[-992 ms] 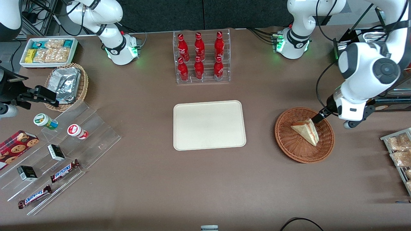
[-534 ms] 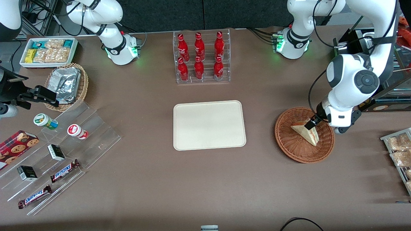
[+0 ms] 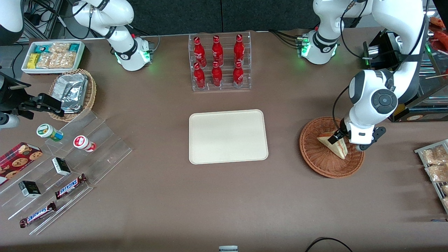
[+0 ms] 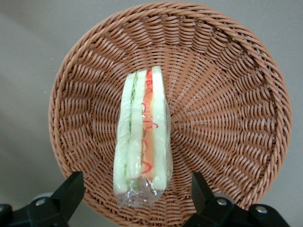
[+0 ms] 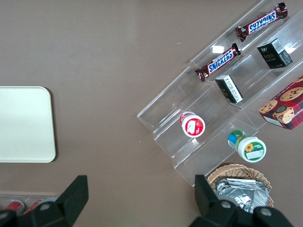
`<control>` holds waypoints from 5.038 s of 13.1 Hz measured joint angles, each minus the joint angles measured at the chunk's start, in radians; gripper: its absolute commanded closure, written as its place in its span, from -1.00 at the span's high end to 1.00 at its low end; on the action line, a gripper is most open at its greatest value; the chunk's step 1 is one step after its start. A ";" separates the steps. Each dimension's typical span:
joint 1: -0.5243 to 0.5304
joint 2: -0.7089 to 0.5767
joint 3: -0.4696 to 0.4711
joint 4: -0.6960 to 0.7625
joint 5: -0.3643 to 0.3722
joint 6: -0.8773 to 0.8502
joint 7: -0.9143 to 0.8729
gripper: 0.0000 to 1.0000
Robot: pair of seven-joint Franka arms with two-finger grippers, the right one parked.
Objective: Place sandwich from basket to tray
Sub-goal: 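Lower the open left gripper and close it on the wrapped sandwich, then lift the sandwich and carry it with the left gripper over the tray, then lower the sandwich onto the cream tray with the left gripper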
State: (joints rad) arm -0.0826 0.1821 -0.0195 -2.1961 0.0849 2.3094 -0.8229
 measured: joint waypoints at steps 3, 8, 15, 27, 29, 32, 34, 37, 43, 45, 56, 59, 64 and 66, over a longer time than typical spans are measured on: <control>0.002 0.025 0.000 -0.001 0.000 0.030 -0.001 1.00; 0.015 0.084 0.000 -0.002 -0.001 0.067 -0.005 -0.08; 0.022 0.093 0.000 0.012 -0.009 -0.016 -0.015 -1.00; -0.269 0.103 -0.018 0.274 -0.027 -0.277 -0.018 -1.00; -0.357 0.113 -0.020 0.291 -0.043 -0.277 -0.020 -1.00; -0.460 0.168 -0.021 0.365 -0.097 -0.276 -0.020 -1.00; -0.526 0.223 -0.022 0.436 -0.129 -0.276 -0.020 -1.00; -0.593 0.313 -0.022 0.528 -0.131 -0.273 -0.001 -1.00; -0.669 0.445 -0.022 0.663 -0.131 -0.263 0.039 -1.00; -0.686 0.497 -0.021 0.719 -0.131 -0.263 0.023 -1.00; -0.709 0.586 -0.020 0.776 -0.131 -0.263 -0.004 1.00; -0.711 0.589 -0.020 0.776 -0.120 -0.263 -0.008 1.00; -0.726 0.590 -0.018 0.779 -0.088 -0.264 -0.015 1.00; -0.734 0.589 -0.017 0.785 -0.085 -0.264 -0.041 1.00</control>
State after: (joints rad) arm -0.8171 0.7716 -0.0370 -1.4110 -0.0002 2.0459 -0.8637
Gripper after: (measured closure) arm 0.000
